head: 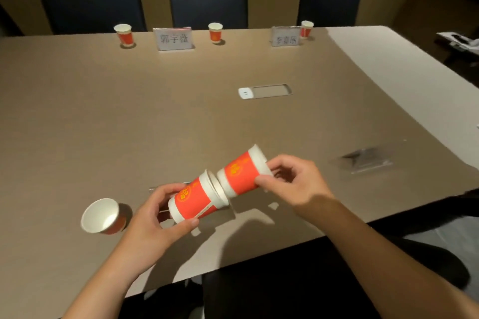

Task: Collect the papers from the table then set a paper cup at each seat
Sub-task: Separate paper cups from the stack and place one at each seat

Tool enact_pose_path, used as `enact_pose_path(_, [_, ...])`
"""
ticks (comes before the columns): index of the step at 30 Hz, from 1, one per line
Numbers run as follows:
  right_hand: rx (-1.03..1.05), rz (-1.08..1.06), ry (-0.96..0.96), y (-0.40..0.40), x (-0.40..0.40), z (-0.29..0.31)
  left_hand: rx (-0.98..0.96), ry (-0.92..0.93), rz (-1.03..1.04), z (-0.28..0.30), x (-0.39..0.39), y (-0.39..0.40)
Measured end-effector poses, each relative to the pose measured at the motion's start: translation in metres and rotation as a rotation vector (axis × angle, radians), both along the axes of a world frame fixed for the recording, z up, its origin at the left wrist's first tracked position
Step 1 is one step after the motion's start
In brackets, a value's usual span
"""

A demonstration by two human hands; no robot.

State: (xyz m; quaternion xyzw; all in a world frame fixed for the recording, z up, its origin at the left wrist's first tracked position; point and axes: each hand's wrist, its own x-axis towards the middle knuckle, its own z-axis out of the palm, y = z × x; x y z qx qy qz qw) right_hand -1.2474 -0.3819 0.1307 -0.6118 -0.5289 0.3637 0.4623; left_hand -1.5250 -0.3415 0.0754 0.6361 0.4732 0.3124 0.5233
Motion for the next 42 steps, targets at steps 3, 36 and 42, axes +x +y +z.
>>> enact_pose_path(3, [0.050, -0.106, -0.377, 0.004, 0.055, -0.014, -0.014, -0.002, 0.006, 0.000, 0.021, -0.008])
enact_pose_path(36, [0.299, 0.452, -0.584, -0.137, 0.281, 0.042, 0.041, 0.002, 0.155, 0.027, 0.340, -0.166])
enact_pose_path(42, [0.186, 0.350, -0.753, -0.111, 0.411, 0.040, 0.006, 0.079, 0.120, 0.017, 0.440, -0.151])
